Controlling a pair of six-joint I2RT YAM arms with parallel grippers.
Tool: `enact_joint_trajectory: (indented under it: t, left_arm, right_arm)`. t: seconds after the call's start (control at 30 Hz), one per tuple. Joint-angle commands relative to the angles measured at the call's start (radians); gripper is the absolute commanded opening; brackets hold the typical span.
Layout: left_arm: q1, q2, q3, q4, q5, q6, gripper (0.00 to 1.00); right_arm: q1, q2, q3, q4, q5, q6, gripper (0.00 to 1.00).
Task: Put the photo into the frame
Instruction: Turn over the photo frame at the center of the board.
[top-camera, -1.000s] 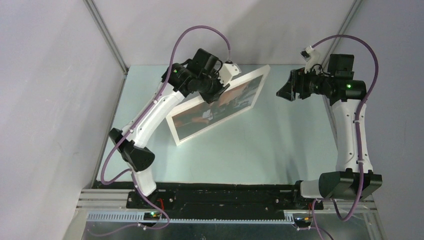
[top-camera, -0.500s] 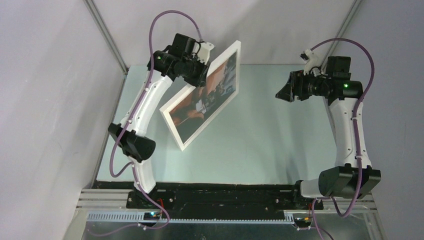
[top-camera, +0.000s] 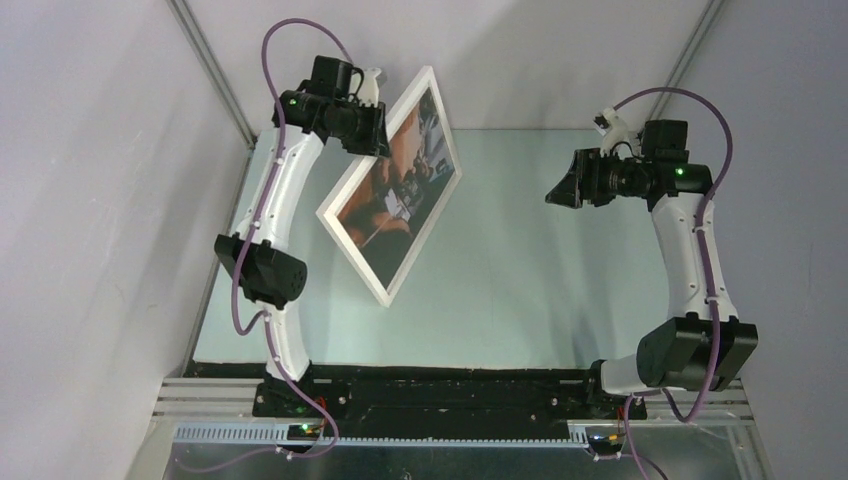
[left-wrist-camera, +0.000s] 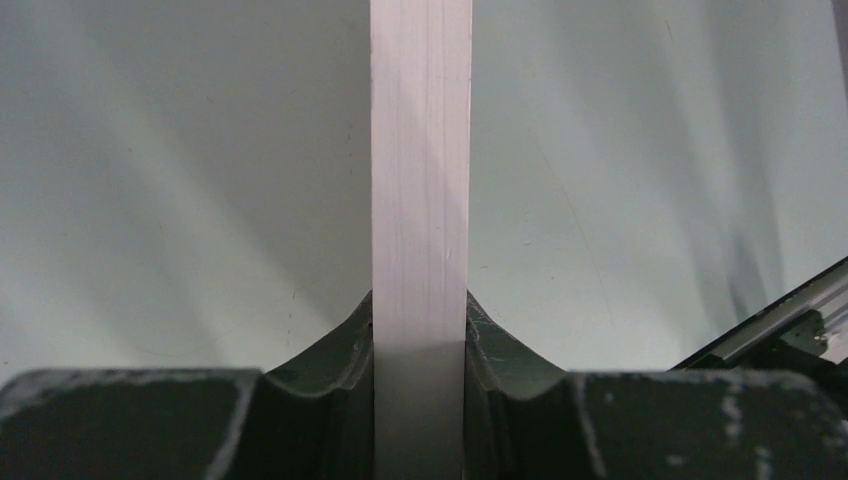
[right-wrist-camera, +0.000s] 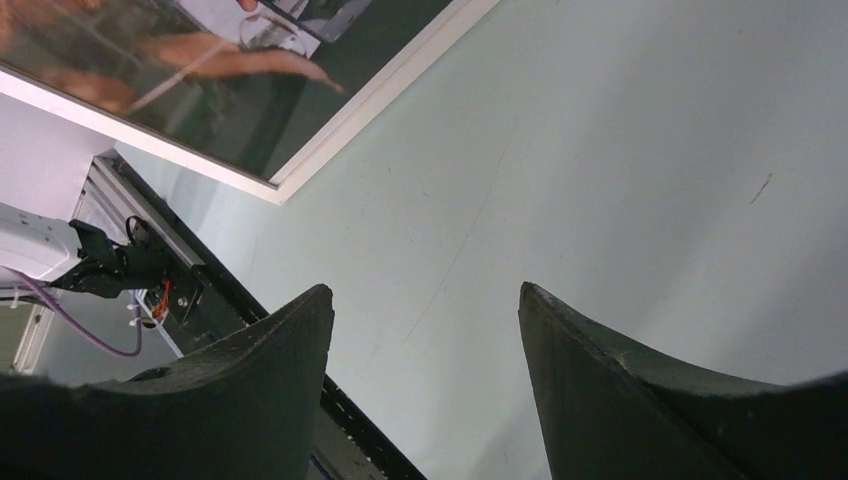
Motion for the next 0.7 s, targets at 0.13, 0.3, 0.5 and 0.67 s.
enact_joint_trajectory:
  t: [0.13,0.3,0.5,0.67]
  left_arm:
    - [0.109,-0.014,-0.009,0.136,0.165,-0.140,0.00]
    - [0.157,-0.038,-0.119,0.204,0.229,-0.192,0.00]
    - [0.195,-0.113,-0.415,0.351,0.227,-0.239,0.00]
    - [0.201,-0.195,-0.644,0.507,0.187,-0.266,0.06]
  right_arm:
    - [-0.002,0.047,-0.075,0.088,-0.064,0.031,0.71]
    - [0.029,0.084,-0.125,0.148,-0.052,0.034,0.72]
    - [0.081,0.154,-0.138,0.198,-0.030,0.043,0.72]
    - [0.127,0.204,-0.156,0.255,-0.019,0.066,0.72]
